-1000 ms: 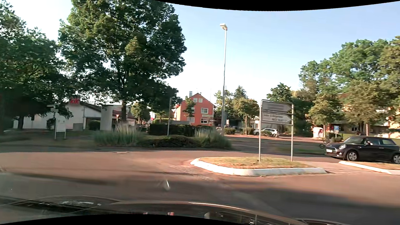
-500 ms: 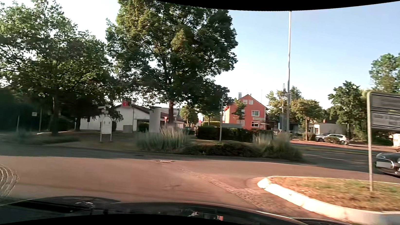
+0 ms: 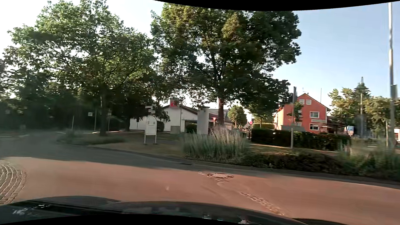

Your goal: Follow the waypoints while adhering to traffic rules and regulations

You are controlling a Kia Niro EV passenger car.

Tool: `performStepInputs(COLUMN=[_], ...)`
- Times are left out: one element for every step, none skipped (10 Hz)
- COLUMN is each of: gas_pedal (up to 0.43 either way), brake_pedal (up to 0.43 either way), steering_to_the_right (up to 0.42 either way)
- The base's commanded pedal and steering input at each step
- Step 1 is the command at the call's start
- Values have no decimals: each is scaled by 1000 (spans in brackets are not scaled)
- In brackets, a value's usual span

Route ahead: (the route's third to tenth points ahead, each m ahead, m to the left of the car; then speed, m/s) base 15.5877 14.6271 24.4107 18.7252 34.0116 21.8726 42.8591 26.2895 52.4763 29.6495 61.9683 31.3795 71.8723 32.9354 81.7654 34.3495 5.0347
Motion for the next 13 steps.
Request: performStepInputs(gas_pedal=[47,47,47,47,59,59,59,59,59,67,67,67,67], brake_pedal=[0,0,0,0,0,0,0,0,0,0,0,0,0], steering_to_the_right=[-376,-375,-373,-371,-369,-369,-368,-368,-367,-364,-353,-342,-320])
